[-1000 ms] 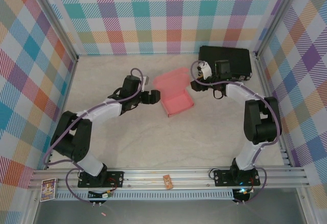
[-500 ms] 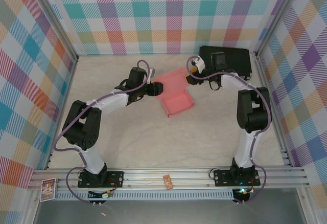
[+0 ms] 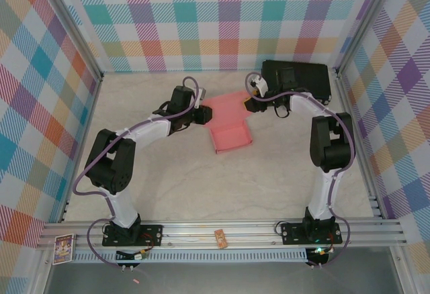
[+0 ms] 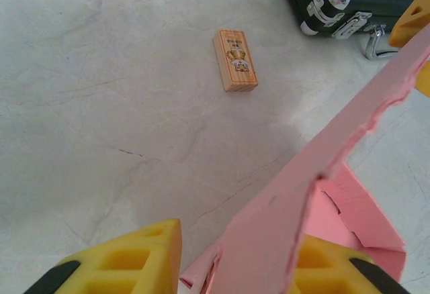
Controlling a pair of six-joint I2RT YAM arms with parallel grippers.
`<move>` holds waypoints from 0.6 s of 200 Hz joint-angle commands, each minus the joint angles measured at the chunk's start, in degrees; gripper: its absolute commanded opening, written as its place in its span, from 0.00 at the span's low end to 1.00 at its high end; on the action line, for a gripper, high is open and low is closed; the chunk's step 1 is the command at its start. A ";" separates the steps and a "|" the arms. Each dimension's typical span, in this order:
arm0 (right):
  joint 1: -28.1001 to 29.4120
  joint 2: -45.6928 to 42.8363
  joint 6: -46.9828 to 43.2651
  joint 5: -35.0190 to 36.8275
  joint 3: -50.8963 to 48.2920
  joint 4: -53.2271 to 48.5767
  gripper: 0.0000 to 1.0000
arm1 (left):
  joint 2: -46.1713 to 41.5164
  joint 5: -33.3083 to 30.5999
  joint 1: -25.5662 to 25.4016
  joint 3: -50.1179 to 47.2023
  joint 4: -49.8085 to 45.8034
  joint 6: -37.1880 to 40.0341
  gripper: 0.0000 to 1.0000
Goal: Fold the paper box
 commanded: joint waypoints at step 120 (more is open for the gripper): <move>3.94 -8.44 3.86 11.46 -9.18 4.90 0.12 | 3.44 -2.76 -0.06 7.29 -3.47 4.16 0.17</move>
